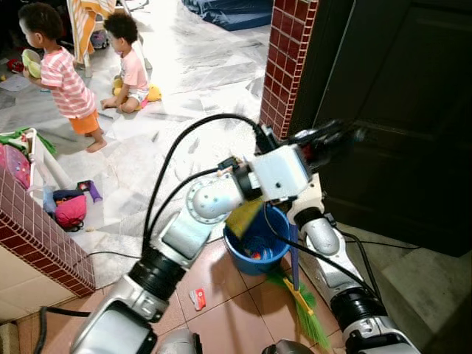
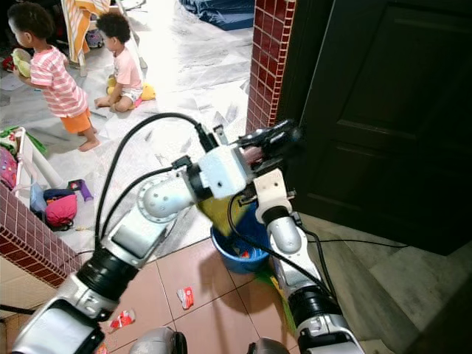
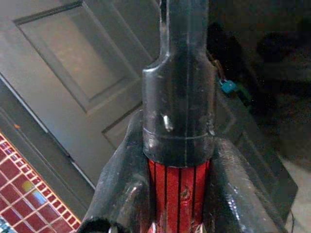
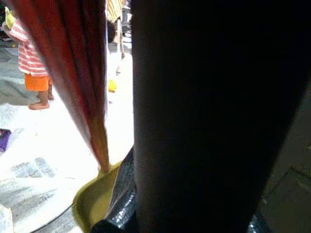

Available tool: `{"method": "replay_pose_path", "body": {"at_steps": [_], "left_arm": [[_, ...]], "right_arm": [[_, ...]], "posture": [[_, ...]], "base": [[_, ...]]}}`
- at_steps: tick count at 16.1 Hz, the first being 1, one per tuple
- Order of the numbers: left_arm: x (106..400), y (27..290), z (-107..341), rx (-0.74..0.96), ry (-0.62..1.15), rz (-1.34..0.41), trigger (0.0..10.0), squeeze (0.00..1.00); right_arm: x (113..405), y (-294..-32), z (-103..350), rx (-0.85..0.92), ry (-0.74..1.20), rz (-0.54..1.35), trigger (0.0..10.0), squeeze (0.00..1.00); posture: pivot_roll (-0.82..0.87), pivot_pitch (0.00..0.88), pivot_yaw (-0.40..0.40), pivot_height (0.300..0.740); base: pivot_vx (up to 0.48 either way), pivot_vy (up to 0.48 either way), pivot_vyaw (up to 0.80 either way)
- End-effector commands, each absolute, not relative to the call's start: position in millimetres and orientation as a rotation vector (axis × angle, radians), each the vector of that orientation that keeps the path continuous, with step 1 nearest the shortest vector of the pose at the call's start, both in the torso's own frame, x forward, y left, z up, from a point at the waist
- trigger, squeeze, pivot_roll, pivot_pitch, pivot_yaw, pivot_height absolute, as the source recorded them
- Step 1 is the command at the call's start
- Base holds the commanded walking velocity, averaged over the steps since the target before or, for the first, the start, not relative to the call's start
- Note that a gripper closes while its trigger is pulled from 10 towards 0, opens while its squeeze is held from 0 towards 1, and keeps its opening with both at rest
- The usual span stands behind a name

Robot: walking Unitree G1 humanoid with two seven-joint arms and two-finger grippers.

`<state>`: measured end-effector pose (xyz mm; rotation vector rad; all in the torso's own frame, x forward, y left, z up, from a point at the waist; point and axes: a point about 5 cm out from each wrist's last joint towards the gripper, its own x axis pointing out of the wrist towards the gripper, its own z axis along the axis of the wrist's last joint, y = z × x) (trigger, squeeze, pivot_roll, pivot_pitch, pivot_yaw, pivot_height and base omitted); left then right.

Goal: Sweep floor

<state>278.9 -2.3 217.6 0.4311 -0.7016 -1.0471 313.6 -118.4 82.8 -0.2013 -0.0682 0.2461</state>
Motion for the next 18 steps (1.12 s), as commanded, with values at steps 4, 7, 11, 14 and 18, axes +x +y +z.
{"method": "replay_pose_path", "body": {"at_steps": [4, 7, 11, 14, 18], "left_arm": [[284.8, 3.4, 251.3, 0.418, -0.828, -0.916, 10.0, 0.00], [296.3, 22.0, 285.8, 0.364, -0.914, -0.739, 10.0, 0.00], [316.4, 66.6, 307.5, 0.351, -0.914, -0.488, 10.0, 0.00], [325.9, 89.0, 288.1, 0.395, -0.831, -0.396, 10.0, 0.00], [327.8, 122.6, 218.3, 0.426, -0.571, -0.276, 10.0, 0.00]], "right_arm": [[320.1, -113.6, 95.5, -0.218, -0.126, 0.269, 10.0, 0.00], [317.9, -113.2, 92.3, -0.219, -0.123, 0.274, 10.0, 0.00], [317.6, -109.8, 90.1, -0.215, -0.115, 0.280, 10.0, 0.00], [315.9, -108.0, 88.2, -0.212, -0.111, 0.285, 10.0, 0.00], [314.7, -108.8, 83.5, -0.210, -0.095, 0.285, 10.0, 0.00]], "posture": [[0.00, 0.000, -0.011, 0.740], [0.00, 0.000, -0.014, 0.740], [0.01, 0.000, -0.012, 0.740], [0.02, 0.000, -0.011, 0.740], [0.03, 0.000, -0.007, 0.740]], "base": [[0.000, 0.000, 0.00], [0.000, 0.000, 0.00], [0.000, 0.000, 0.00], [0.000, 0.000, 0.00], [0.000, 0.000, 0.00]]}}
